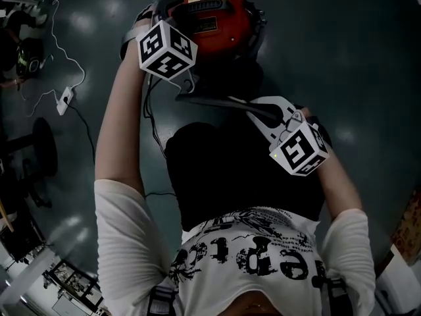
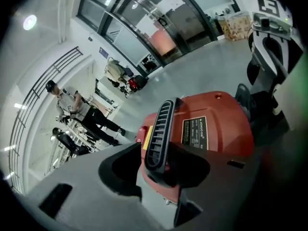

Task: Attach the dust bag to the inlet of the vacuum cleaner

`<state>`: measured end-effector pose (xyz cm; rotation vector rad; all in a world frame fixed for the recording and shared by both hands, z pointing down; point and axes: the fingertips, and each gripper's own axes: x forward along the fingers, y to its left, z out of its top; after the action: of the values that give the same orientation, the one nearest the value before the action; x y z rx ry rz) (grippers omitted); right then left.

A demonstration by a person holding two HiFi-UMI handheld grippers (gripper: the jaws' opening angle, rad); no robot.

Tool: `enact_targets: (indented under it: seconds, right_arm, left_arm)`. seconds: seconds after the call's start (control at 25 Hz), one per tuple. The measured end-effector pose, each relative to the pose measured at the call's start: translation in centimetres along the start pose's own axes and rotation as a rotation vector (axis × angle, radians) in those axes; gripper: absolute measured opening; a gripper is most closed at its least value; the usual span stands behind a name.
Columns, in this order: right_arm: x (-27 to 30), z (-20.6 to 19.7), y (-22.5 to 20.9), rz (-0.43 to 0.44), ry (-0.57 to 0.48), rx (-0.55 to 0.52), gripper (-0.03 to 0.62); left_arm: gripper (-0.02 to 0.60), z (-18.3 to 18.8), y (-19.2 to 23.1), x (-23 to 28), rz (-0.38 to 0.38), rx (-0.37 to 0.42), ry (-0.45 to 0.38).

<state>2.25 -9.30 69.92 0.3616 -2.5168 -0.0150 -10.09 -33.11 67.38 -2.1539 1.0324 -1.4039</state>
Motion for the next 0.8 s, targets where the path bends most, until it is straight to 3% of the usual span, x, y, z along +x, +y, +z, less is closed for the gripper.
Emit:
enact_targets:
  seconds: [0.2, 0.4, 0.52, 0.8]
  right_arm:
    - [0.4, -0.7, -0.6, -0.023, -0.002, 0.001, 0.023]
    - [0.5, -1.5, -1.3, -0.051, -0.006, 0.018, 0.023]
    - [0.5, -2.1, -1.9, -0.060, -0.018, 0.027, 0.023]
    - [0.7, -3.4, -3.5, -0.142, 0.046, -0.073, 0.031]
  left_arm:
    - [0.130, 0.7, 0.1, 0.7, 0.006, 0.054, -0.003]
    - [0.097, 0.5, 0.3, 0.8, 0.110, 0.197, 0.048]
    - [0.098, 0.4, 0.3, 0.8, 0.075, 0.188, 0.052]
    - [0.098, 0.7, 0.0, 0.5, 0.022, 0.171, -0.014]
